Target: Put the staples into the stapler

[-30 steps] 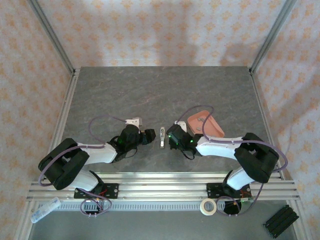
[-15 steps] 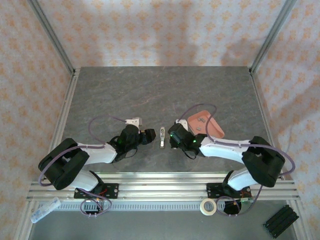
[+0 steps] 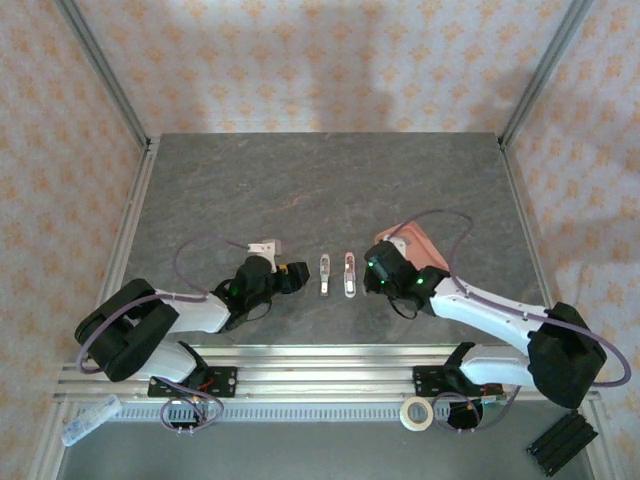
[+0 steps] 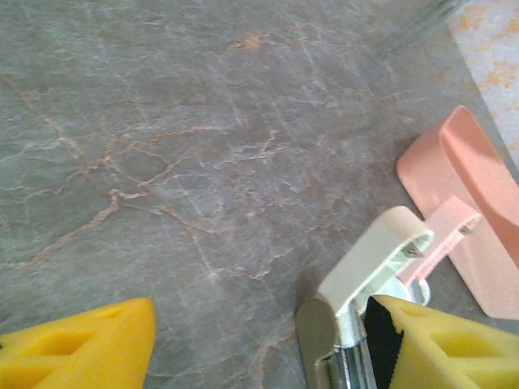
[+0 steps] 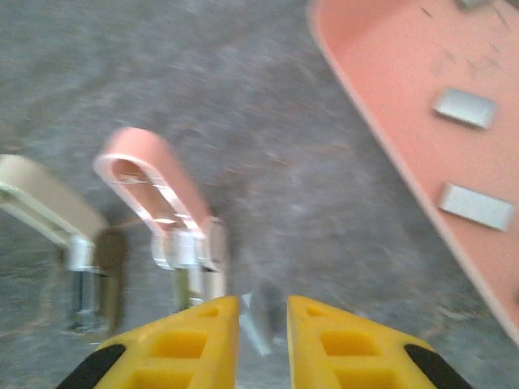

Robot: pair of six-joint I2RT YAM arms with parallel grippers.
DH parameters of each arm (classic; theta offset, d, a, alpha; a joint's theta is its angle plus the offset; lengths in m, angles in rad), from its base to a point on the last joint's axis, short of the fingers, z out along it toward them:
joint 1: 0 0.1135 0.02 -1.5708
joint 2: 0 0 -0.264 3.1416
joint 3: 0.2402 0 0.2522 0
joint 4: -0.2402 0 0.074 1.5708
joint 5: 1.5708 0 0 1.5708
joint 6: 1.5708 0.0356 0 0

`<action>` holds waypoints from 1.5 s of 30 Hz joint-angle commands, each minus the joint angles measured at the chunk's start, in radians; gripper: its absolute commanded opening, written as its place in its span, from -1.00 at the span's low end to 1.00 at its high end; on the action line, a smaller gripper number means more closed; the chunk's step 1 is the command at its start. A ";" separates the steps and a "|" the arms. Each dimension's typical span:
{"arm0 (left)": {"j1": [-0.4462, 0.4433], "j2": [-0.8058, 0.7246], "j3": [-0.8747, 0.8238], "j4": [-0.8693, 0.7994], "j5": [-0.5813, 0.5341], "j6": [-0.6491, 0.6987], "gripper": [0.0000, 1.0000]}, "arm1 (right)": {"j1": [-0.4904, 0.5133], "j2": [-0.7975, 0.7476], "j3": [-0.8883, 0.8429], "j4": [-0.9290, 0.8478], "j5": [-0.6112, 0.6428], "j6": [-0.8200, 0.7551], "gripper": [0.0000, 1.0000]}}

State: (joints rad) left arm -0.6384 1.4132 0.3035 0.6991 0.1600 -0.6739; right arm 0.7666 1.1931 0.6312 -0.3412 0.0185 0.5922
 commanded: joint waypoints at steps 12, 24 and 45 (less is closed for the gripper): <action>0.011 -0.216 -0.037 -0.070 0.070 0.226 0.39 | -0.043 0.153 0.113 -0.250 -0.137 0.002 -0.47; 0.011 -0.362 -0.067 -0.223 -0.006 0.319 0.41 | -0.043 0.174 0.111 -0.343 -0.266 0.174 -0.44; 0.011 -0.308 -0.075 -0.167 0.015 0.324 0.41 | -0.035 0.312 0.187 -0.334 -0.331 0.272 -0.27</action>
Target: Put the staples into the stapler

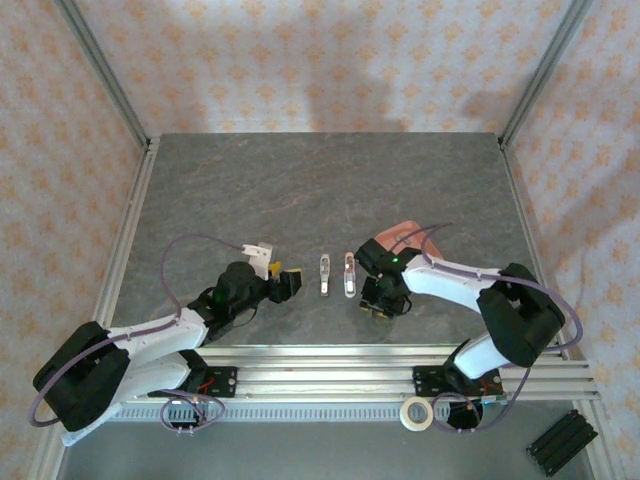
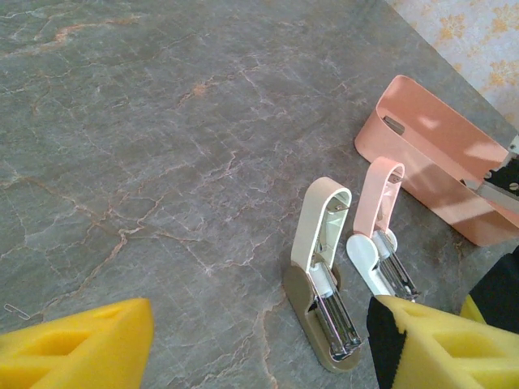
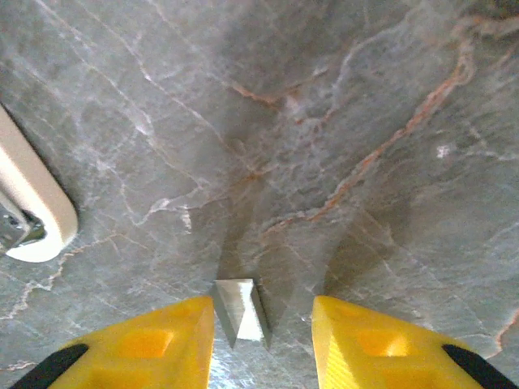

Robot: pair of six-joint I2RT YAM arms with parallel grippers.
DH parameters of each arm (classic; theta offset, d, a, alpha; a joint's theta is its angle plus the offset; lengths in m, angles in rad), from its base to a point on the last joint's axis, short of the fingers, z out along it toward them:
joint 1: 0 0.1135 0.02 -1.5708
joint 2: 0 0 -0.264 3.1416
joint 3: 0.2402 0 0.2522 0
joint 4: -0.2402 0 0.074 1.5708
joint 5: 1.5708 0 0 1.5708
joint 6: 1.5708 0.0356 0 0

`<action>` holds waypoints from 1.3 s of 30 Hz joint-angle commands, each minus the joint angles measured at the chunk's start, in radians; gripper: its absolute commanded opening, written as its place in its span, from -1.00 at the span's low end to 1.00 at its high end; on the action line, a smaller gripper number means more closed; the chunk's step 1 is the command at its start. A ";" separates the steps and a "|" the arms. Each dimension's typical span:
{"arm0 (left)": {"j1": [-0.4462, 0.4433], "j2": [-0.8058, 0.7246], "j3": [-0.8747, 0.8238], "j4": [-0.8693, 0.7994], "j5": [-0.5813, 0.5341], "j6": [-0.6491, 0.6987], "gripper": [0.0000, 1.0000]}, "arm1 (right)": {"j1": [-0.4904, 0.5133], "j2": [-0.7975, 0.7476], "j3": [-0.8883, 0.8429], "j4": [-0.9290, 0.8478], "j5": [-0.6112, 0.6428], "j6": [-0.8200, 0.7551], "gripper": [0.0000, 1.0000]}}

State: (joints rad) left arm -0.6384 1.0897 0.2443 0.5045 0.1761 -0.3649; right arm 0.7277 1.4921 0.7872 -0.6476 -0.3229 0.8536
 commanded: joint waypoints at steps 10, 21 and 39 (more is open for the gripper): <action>0.011 0.035 -0.017 0.047 0.005 0.017 0.42 | 0.049 0.099 0.089 -0.098 0.057 -0.013 -0.32; 0.011 0.026 -0.016 0.048 0.008 0.026 0.42 | 0.070 0.179 0.136 -0.108 0.122 -0.082 -0.61; 0.002 -0.122 0.111 0.015 0.273 0.592 0.41 | -0.025 -0.202 0.096 0.115 -0.023 -0.365 -0.65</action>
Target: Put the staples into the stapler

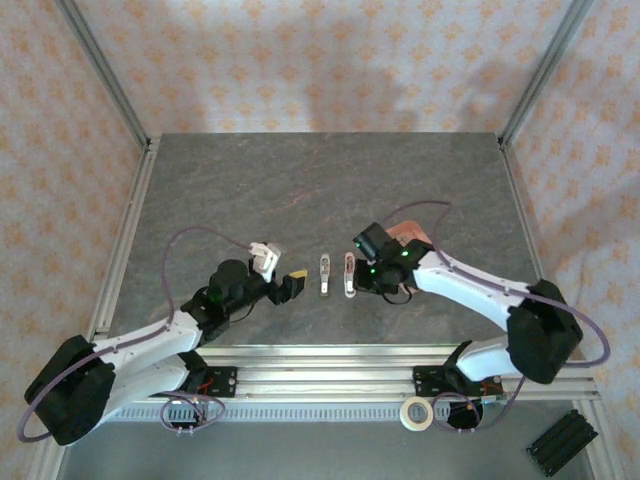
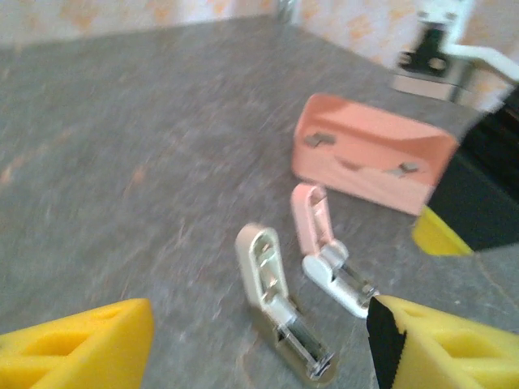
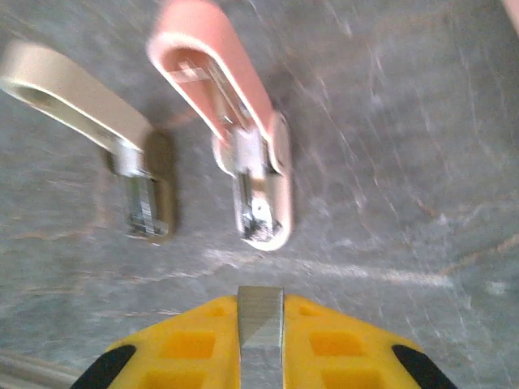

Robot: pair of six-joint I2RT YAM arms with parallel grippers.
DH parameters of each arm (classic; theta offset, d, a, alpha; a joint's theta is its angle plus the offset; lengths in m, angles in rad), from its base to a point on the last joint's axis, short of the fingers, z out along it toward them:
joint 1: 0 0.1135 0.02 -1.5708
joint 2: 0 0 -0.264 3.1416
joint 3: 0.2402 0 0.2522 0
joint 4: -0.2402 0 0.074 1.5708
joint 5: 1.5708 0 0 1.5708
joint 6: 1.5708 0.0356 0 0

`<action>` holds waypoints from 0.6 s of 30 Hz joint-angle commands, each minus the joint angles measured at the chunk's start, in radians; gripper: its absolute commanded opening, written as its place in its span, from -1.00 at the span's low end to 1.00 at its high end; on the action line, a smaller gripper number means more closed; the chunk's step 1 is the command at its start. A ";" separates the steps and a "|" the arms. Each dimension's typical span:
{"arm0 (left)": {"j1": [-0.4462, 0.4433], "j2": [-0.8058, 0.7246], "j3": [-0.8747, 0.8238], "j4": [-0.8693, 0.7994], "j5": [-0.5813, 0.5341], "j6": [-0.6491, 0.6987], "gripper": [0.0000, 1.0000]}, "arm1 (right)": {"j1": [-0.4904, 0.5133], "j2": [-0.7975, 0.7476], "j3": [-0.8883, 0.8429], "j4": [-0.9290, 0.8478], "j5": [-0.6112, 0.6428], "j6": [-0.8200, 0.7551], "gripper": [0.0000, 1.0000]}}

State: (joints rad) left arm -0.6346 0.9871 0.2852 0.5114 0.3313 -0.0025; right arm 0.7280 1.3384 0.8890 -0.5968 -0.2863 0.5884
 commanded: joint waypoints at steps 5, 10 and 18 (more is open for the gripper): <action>-0.007 0.033 0.174 -0.077 0.247 0.445 0.41 | -0.074 -0.104 0.006 0.156 -0.243 -0.180 -0.64; -0.008 0.120 0.215 -0.013 0.358 0.533 0.41 | -0.118 -0.114 0.005 0.212 -0.416 -0.214 -0.63; -0.014 0.189 0.266 -0.045 0.434 0.674 0.31 | -0.160 -0.129 0.013 0.255 -0.605 -0.237 -0.63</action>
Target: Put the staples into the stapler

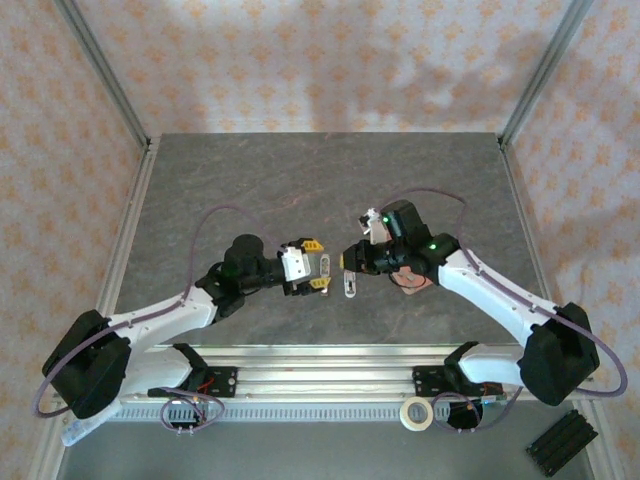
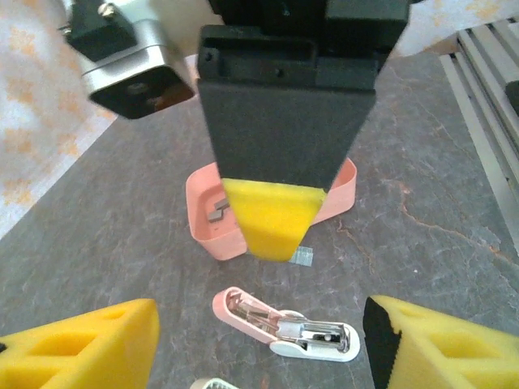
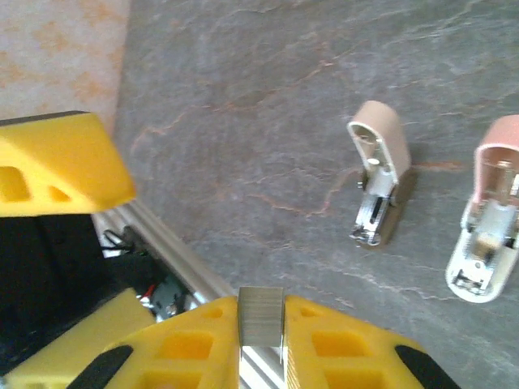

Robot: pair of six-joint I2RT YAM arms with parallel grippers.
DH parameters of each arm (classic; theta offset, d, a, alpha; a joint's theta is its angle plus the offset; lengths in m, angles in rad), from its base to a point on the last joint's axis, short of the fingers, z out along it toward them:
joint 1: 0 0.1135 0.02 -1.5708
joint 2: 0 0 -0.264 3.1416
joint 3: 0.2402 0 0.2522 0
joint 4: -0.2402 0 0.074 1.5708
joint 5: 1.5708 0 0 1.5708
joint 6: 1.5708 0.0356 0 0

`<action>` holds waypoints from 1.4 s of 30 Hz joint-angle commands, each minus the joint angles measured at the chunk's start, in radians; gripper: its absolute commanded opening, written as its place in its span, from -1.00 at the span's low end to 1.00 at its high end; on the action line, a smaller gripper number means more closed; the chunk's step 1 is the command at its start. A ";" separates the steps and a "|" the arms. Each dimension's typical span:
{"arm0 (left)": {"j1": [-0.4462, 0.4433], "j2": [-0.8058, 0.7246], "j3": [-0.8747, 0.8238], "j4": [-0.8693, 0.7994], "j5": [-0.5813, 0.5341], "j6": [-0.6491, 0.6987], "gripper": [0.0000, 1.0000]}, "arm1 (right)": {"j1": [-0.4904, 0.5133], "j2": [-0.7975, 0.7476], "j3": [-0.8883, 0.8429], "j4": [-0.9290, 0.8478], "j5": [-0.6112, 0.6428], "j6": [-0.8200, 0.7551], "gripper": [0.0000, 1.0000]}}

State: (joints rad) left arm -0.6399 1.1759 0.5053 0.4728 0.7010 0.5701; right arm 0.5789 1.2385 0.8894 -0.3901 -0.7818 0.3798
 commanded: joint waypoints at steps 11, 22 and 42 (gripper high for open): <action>-0.012 0.049 0.076 0.005 0.109 0.139 0.15 | -0.016 -0.022 0.011 0.091 -0.210 -0.017 -0.62; -0.017 0.060 0.076 0.047 0.143 0.132 0.06 | -0.016 -0.018 0.000 0.110 -0.253 -0.007 -0.61; -0.027 0.070 0.070 0.098 0.149 0.114 -0.34 | -0.016 -0.015 -0.026 0.147 -0.268 0.021 -0.61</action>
State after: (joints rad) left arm -0.6544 1.2396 0.5564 0.5133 0.8307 0.6819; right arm 0.5682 1.2324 0.8745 -0.2859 -1.0397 0.3916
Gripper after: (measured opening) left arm 0.336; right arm 0.196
